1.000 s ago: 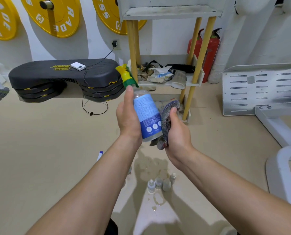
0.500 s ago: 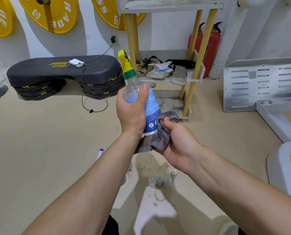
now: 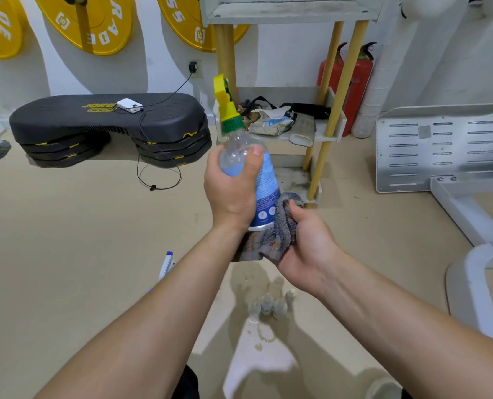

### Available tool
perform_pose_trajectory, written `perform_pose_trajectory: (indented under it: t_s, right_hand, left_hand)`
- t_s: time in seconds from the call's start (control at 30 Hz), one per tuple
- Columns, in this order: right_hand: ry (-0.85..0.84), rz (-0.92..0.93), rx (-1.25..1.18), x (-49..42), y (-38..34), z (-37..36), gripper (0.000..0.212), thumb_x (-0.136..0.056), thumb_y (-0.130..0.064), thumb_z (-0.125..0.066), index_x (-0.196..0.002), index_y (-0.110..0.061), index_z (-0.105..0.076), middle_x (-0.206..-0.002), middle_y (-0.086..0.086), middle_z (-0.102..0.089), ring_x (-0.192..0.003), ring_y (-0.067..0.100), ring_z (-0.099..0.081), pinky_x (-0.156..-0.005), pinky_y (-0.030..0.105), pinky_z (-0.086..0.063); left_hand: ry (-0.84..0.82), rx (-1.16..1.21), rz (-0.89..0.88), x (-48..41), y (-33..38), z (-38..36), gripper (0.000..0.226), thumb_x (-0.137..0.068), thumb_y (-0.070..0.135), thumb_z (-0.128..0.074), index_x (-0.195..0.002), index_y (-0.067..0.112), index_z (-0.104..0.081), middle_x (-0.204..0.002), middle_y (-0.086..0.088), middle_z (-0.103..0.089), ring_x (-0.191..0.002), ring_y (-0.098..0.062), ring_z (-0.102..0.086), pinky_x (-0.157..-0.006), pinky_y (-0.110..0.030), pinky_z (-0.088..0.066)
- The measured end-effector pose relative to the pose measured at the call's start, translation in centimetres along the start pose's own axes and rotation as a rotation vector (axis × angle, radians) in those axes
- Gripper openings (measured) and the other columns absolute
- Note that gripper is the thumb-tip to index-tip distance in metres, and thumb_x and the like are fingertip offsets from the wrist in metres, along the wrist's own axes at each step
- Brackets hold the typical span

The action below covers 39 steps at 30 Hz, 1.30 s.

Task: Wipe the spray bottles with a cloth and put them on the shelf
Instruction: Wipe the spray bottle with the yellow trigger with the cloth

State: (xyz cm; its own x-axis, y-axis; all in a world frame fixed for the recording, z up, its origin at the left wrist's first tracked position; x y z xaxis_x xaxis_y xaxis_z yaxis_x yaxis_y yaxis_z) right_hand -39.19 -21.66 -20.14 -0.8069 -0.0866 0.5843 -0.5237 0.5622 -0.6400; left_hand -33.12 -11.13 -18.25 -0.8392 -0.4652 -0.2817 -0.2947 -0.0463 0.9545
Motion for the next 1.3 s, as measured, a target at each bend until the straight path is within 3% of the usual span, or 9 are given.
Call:
perform_pose_trajectory:
  t_s: [0.2, 0.33, 0.43, 0.57, 0.67, 0.83, 0.93, 1.07, 1.3]
  right_hand:
    - [0.015, 0.016, 0.194, -0.2, -1.0, 0.6, 0.042, -0.108, -0.032, -0.044, -0.121, 0.002, -0.065, -0.106, 0.027, -0.074, -0.071, 0.038, -0.070, -0.067, 0.045, -0.062]
    - [0.155, 0.084, 0.142, -0.7, -0.2, 0.6, 0.038, -0.107, -0.031, -0.043, -0.120, -0.006, -0.067, -0.105, 0.016, -0.077, -0.095, 0.038, -0.074, -0.082, 0.059, -0.057]
    - [0.162, 0.069, 0.110, -1.0, -0.3, 0.6, 0.038, -0.106, -0.030, -0.042, -0.118, -0.008, -0.070, -0.105, 0.013, -0.077, -0.099, 0.036, -0.074, -0.077, 0.050, -0.060]
    - [0.043, 0.043, 0.252, -1.2, -0.7, 0.7, 0.040, -0.106, -0.023, -0.034, -0.113, 0.003, -0.064, -0.096, 0.021, -0.074, -0.064, 0.037, -0.066, -0.057, 0.040, -0.052]
    - [-0.061, 0.035, 0.381, -0.8, -0.7, 0.7, 0.038, -0.109, -0.023, -0.028, -0.110, -0.001, -0.059, -0.086, 0.024, -0.065, -0.055, 0.032, -0.055, -0.047, 0.033, -0.041]
    - [0.027, 0.146, 0.645, -0.8, 0.9, 0.9, 0.044, -0.107, -0.035, -0.037, -0.101, -0.003, -0.067, -0.086, 0.020, -0.077, -0.071, 0.037, -0.073, -0.057, 0.033, -0.053]
    - [0.060, 0.112, 0.559, -1.1, 2.5, 0.4, 0.035, -0.104, -0.034, -0.045, -0.097, -0.011, -0.071, -0.088, 0.012, -0.078, -0.072, 0.030, -0.073, -0.061, 0.038, -0.057]
    - [0.113, 0.022, 0.538, -2.1, 6.3, 0.0, 0.036, -0.097, -0.030, -0.046, -0.106, -0.005, -0.071, -0.097, 0.018, -0.077, -0.087, 0.040, -0.074, -0.084, 0.063, -0.057]
    - [0.174, -0.090, 0.647, -6.3, 16.1, 2.7, 0.032, -0.096, -0.031, -0.053, -0.103, -0.003, -0.067, -0.094, 0.016, -0.075, -0.085, 0.033, -0.072, -0.078, 0.043, -0.056]
  left_hand:
    - [0.007, 0.013, -0.004, 0.1, -0.7, 0.9, 0.057, -0.067, 0.060, -0.065, -0.104, 0.016, -0.064, -0.095, 0.005, -0.069, -0.088, -0.012, -0.064, -0.085, -0.031, -0.052]
    - [-0.019, -0.029, -0.046, 1.8, -0.5, 0.0, 0.069, -0.068, 0.060, -0.066, -0.116, 0.011, -0.062, -0.108, 0.003, -0.069, -0.102, -0.011, -0.064, -0.090, -0.022, -0.049]
    - [-0.010, -0.045, -0.087, 2.1, -0.1, -0.1, 0.068, -0.069, 0.059, -0.067, -0.117, 0.011, -0.061, -0.103, 0.012, -0.066, -0.095, 0.001, -0.061, -0.086, -0.013, -0.046]
    - [-0.023, -0.137, -0.134, 1.5, 0.2, 0.6, 0.067, -0.070, 0.062, -0.063, -0.117, 0.014, -0.062, -0.104, 0.011, -0.066, -0.098, -0.005, -0.062, -0.087, -0.014, -0.046]
    - [-0.019, -0.162, -0.095, 1.5, 0.1, 1.5, 0.065, -0.069, 0.064, -0.064, -0.115, 0.016, -0.062, -0.102, 0.013, -0.066, -0.098, -0.006, -0.062, -0.087, -0.017, -0.047]
    - [-0.080, -0.255, -0.004, 2.1, -0.3, 3.6, 0.055, -0.076, 0.055, -0.070, -0.116, 0.019, -0.060, -0.104, 0.011, -0.066, -0.097, -0.006, -0.062, -0.082, -0.014, -0.043]
    - [-0.135, -0.341, -0.016, 3.2, -0.5, 5.0, 0.060, -0.079, 0.053, -0.070, -0.124, 0.016, -0.057, -0.119, 0.006, -0.063, -0.108, -0.008, -0.057, -0.089, -0.009, -0.040]
    - [-0.152, -0.397, 0.106, 5.8, -2.3, 7.8, 0.068, -0.077, 0.055, -0.073, -0.131, 0.019, -0.051, -0.127, 0.004, -0.060, -0.118, -0.015, -0.056, -0.103, -0.033, -0.046]
    - [-0.239, -0.820, 0.326, 9.7, -7.8, 14.5, 0.074, -0.075, 0.060, -0.078, -0.134, 0.023, -0.053, -0.123, 0.006, -0.064, -0.112, -0.017, -0.059, -0.088, -0.032, -0.047]
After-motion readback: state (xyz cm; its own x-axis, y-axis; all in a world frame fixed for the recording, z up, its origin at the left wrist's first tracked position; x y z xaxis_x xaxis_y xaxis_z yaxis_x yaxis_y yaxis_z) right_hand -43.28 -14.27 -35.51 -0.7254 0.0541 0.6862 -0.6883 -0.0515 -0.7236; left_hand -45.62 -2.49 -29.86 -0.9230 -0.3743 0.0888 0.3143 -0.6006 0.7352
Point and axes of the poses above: each hand's wrist, its own x-axis away from the middle knuckle, its own z-axis out of the back of the hand, y = z × x, the point moved 2 cm from there along -x, towards the middle knuckle
